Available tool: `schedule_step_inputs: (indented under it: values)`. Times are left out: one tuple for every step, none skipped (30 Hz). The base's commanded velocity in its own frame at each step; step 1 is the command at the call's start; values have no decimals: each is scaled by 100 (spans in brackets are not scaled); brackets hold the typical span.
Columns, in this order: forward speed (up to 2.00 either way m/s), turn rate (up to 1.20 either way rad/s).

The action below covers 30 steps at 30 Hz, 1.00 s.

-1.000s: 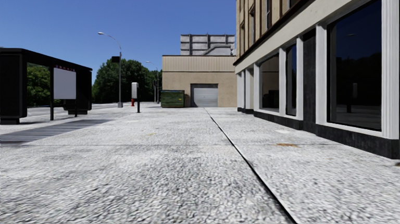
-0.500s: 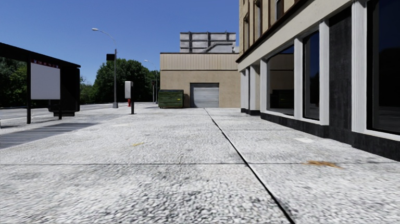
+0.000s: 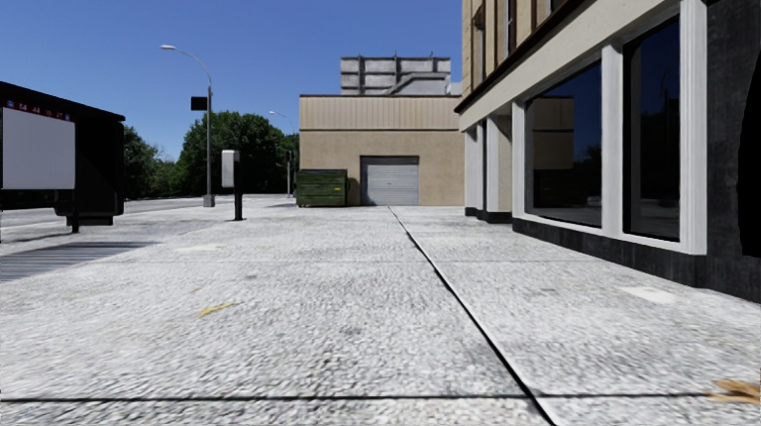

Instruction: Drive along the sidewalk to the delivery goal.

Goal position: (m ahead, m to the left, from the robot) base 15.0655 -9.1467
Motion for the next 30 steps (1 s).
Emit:
schedule_step_inputs:
  values:
    - [200, 0]
    - [200, 0]
    - [200, 0]
    - [200, 0]
    - [200, 0]
    - [200, 0]
    - [200, 0]
    - [200, 0]
    - [200, 0]
    - [200, 0]
    - [200, 0]
    - [200, 0]
    - [200, 0]
    - [200, 0]
    - [200, 0]
    - [200, 0]
    - [200, 0]
    - [200, 0]
    - [200, 0]
    - [200, 0]
    - [200, 0]
    - [200, 0]
    - [200, 0]
    - [200, 0]
    - [200, 0]
    - [200, 0]
    - [200, 0]
    - [200, 0]
    - [200, 0]
    - [200, 0]
